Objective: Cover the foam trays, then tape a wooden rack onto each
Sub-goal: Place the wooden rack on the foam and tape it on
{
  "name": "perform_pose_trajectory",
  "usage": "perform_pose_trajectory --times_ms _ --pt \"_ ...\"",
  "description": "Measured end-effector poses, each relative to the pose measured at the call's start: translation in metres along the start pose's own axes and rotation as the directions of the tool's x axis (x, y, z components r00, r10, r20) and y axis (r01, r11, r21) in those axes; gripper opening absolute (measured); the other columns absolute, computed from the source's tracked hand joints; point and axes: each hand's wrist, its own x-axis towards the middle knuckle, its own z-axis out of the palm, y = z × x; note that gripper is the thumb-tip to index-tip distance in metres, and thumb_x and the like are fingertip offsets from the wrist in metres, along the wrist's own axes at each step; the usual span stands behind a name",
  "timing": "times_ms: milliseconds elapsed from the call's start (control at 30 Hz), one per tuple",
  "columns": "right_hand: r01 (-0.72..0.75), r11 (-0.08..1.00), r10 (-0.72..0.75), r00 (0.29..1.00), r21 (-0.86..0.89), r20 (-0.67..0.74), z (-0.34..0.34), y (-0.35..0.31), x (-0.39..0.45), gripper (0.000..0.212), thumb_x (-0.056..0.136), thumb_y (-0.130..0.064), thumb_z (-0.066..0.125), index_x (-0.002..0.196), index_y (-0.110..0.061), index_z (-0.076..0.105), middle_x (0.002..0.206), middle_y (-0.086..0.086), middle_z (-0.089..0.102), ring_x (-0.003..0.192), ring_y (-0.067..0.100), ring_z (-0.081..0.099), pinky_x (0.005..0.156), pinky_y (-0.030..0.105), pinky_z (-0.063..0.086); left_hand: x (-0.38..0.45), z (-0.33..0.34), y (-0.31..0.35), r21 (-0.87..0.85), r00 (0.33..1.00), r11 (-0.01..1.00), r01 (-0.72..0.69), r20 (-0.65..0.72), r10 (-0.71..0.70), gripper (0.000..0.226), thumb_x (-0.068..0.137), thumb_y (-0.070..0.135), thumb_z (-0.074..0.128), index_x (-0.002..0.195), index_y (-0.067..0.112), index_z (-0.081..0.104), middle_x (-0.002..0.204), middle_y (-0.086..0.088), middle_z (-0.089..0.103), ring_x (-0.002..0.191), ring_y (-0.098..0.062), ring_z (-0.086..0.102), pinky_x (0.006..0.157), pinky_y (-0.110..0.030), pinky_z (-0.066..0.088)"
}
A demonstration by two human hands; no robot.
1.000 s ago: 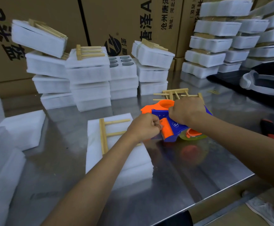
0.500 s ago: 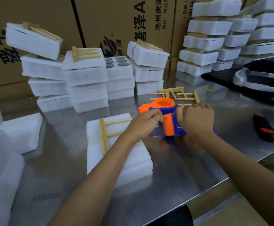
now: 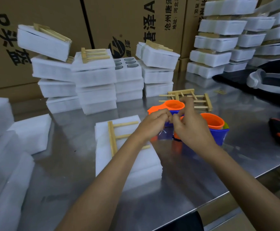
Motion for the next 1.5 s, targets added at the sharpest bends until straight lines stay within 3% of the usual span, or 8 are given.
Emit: perform_pose_trajectory --times_ms 200,400,633,767,933,1100,1200,1500 --pt "-0.152 0.973 0.152 0.988 0.173 0.011 0.007 0.000 -0.007 0.042 0.089 0.003 0.055 0.125 -0.012 0.039 0.071 0.008 0.064 0.069 0.019 0.063 0.066 0.044 0.050 -0.001 0.002 0.000 0.139 1.000 0.990 0.029 -0.006 -0.029 0.024 0.096 0.022 0.037 0.087 0.022 0.059 0.081 0.012 0.063 0.080 -0.014 0.056 0.073 -0.037 0.046" --pt "0.050 0.988 -0.033 0.992 -0.144 0.118 0.014 0.003 -0.008 0.023 0.084 -0.001 0.054 0.094 -0.018 0.043 0.076 0.001 0.053 0.066 0.022 0.052 0.049 0.033 0.031 -0.004 0.010 -0.002 0.664 0.997 0.743 -0.080 0.037 0.073 0.024 0.104 0.018 0.032 0.106 0.008 0.053 0.102 -0.010 0.057 0.100 -0.033 0.056 0.083 -0.043 0.043" --pt "0.012 0.970 0.035 0.982 -0.242 0.188 0.034 0.010 -0.021 0.006 0.093 -0.014 0.052 0.091 -0.017 0.058 0.092 0.002 0.049 0.076 0.024 0.055 0.055 0.030 0.032 -0.003 0.009 -0.006 0.486 0.989 0.874 -0.004 -0.126 0.074 0.067 0.094 0.012 0.054 0.154 0.020 0.027 0.136 -0.016 0.054 0.128 -0.031 0.046 0.091 -0.038 0.050" --pt "-0.058 0.982 0.089 0.982 -0.182 0.168 0.047 0.014 -0.025 0.015 0.092 -0.023 0.056 0.080 -0.015 0.062 0.086 -0.002 0.054 0.073 0.016 0.053 0.053 0.022 0.033 -0.007 -0.012 0.004 0.122 0.945 0.982 -0.145 -0.277 0.174 0.059 0.097 0.002 0.047 0.150 0.026 0.036 0.139 -0.004 0.049 0.121 -0.014 0.047 0.068 -0.005 0.047" --pt "-0.110 0.982 0.138 0.973 -0.152 0.184 0.060 0.012 -0.026 0.027 0.088 -0.043 0.066 0.078 -0.018 0.061 0.088 -0.005 0.053 0.080 0.014 0.054 0.059 0.026 0.035 -0.032 -0.066 0.007 0.109 0.861 0.975 -0.192 -0.458 0.221 0.057 0.085 0.000 0.042 0.135 0.026 0.049 0.123 0.001 0.055 0.112 -0.011 0.048 0.079 -0.011 0.041" --pt "-0.152 0.987 0.159 0.956 -0.046 0.245 0.072 0.005 -0.032 0.018 0.089 -0.031 0.067 0.081 -0.018 0.060 0.082 -0.009 0.045 0.075 0.012 0.049 0.056 0.022 0.032 -0.070 -0.109 -0.043 0.173 0.720 0.948 0.268 -0.690 -0.078 0.034 0.096 0.017 0.046 0.127 0.017 0.057 0.128 -0.007 0.060 0.117 -0.025 0.053 0.105 -0.037 0.041" --pt "-0.171 0.985 0.171 0.948 -0.026 0.267 0.077 0.006 -0.036 0.010 0.091 -0.025 0.067 0.088 -0.016 0.065 0.084 -0.005 0.047 0.070 0.007 0.048 0.057 0.018 0.033 -0.091 -0.109 -0.078 0.148 0.772 0.842 0.519 -0.505 -0.386 0.050 0.095 0.051 0.034 0.118 0.017 0.063 0.129 -0.011 0.062 0.120 -0.032 0.054 0.107 -0.044 0.039" --pt "-0.234 0.966 0.228 0.971 0.112 0.065 0.092 -0.019 -0.024 0.019 0.095 -0.033 0.060 0.086 -0.016 0.066 0.090 0.000 0.062 0.078 0.015 0.057 0.070 0.035 0.046 -0.102 -0.106 -0.081 -0.552 0.870 0.834 0.024 -0.399 -0.289 0.042 0.083 0.048 0.065 0.125 0.051 0.061 0.123 0.011 0.070 0.109 -0.014 0.070 0.089 -0.039 0.053"
